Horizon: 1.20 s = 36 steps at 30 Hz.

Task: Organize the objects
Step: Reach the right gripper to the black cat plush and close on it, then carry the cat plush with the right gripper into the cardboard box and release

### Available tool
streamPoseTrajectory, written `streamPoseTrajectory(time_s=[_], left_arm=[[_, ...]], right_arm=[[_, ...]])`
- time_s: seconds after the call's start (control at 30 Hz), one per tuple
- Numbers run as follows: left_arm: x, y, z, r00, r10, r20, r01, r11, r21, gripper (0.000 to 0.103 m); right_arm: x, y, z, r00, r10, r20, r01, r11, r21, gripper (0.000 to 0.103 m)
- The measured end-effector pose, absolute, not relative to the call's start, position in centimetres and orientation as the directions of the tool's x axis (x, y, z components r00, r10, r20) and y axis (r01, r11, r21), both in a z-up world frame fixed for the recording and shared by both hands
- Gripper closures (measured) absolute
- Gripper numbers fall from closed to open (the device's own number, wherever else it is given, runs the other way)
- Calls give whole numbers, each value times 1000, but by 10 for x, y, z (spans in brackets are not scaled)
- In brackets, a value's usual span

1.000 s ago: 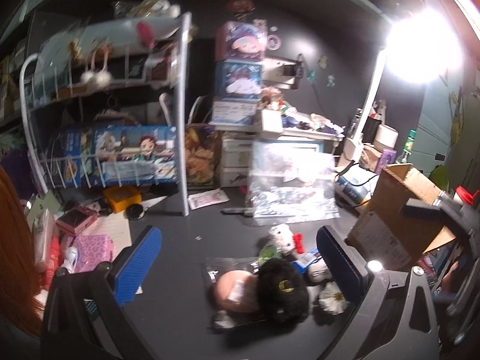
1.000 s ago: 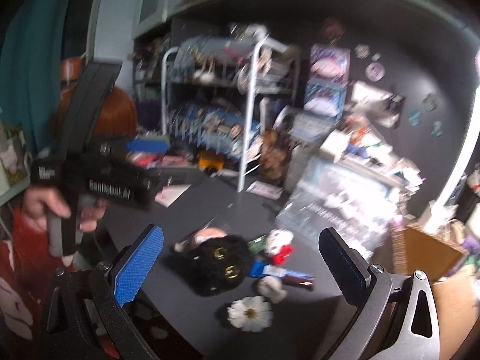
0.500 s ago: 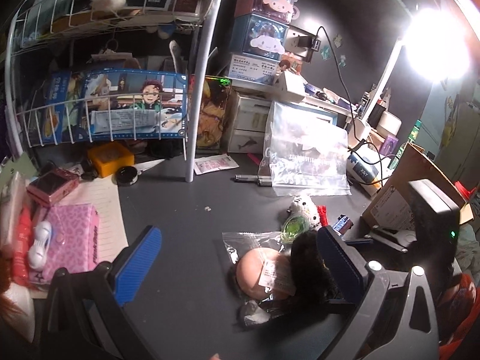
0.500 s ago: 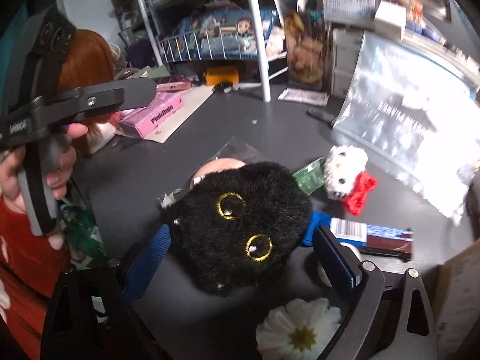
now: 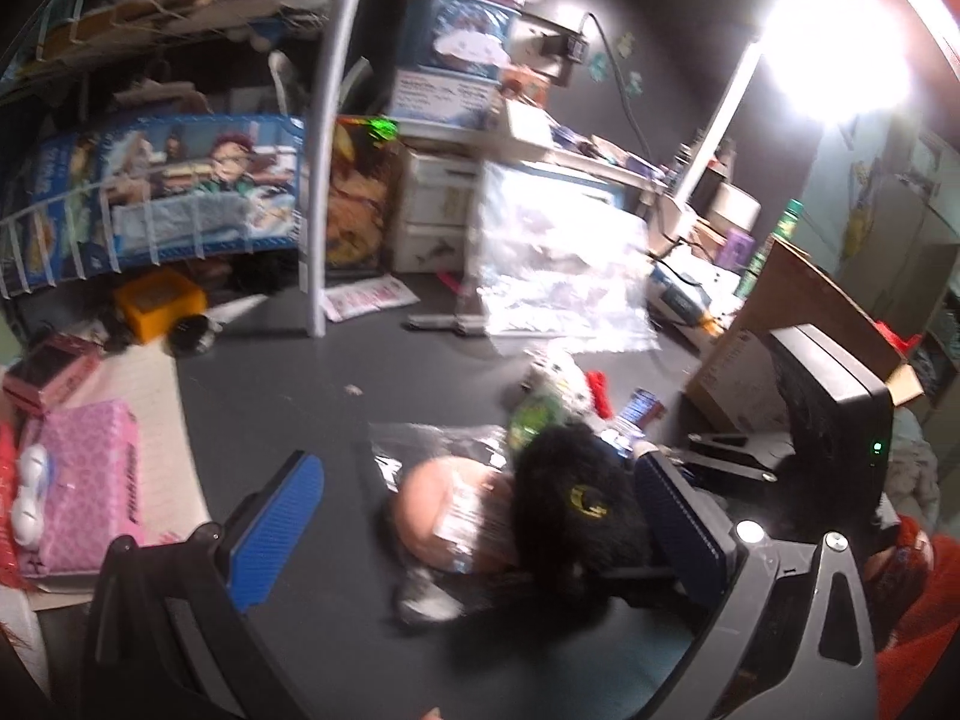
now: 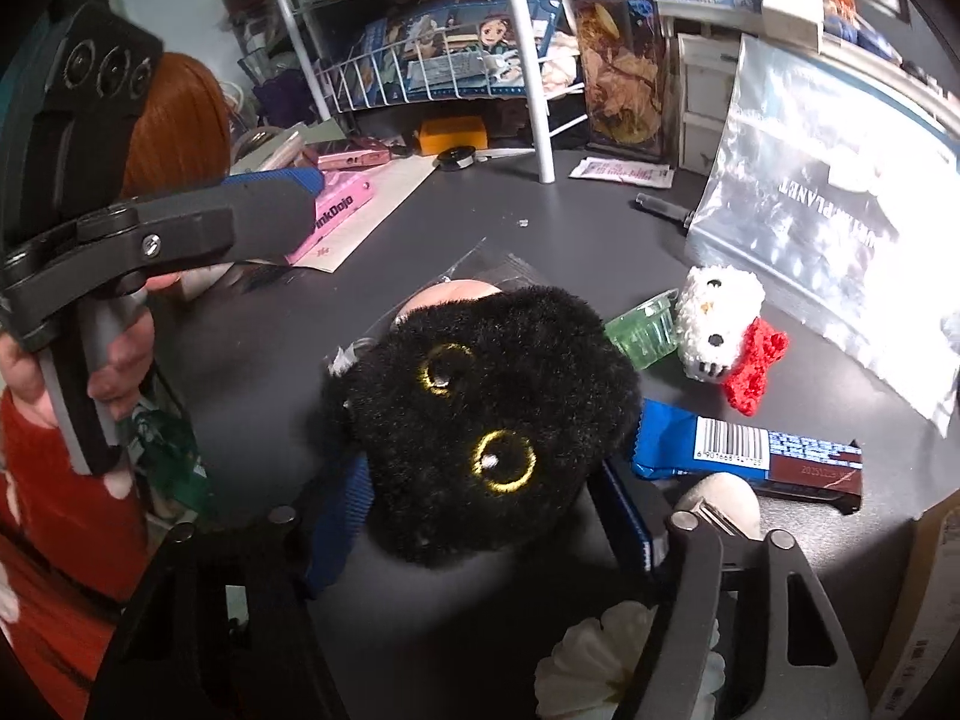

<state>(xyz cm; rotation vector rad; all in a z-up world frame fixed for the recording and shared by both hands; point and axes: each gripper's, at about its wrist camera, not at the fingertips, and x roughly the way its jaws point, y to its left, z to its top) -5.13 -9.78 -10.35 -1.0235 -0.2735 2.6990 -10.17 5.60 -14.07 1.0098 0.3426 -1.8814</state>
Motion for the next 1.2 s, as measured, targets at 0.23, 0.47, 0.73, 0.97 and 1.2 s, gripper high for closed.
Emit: streamPoseTrajectory(time_s=[0.23, 0.47, 0.73, 0.97, 1.2], left_arm=[[-53, -74, -102, -624, 437, -647, -294, -899, -324, 1], [-61, -56, -122, -537, 469, -701, -303, -883, -359, 1], [-67, -39, -139, -489, 449, -748, -307, -891, -334, 15], [-66, -32, -145, -491, 394, -777, -282, -916, -287, 40], [-53, -28, -87, -568, 368, -736, -318, -923, -216, 40]], right_arm=[[-91, 64, -124, -219, -636, -740, 853, -494, 171, 43], [-84, 66, -128, -215, -628, -748, 866, -477, 152, 43], [-86, 70, -136, -192, -635, -748, 870, -463, 169, 40], [-83, 68, -134, -205, -630, -749, 881, -452, 140, 43], [-71, 73, -80, -282, -664, -692, 887, -455, 75, 44]])
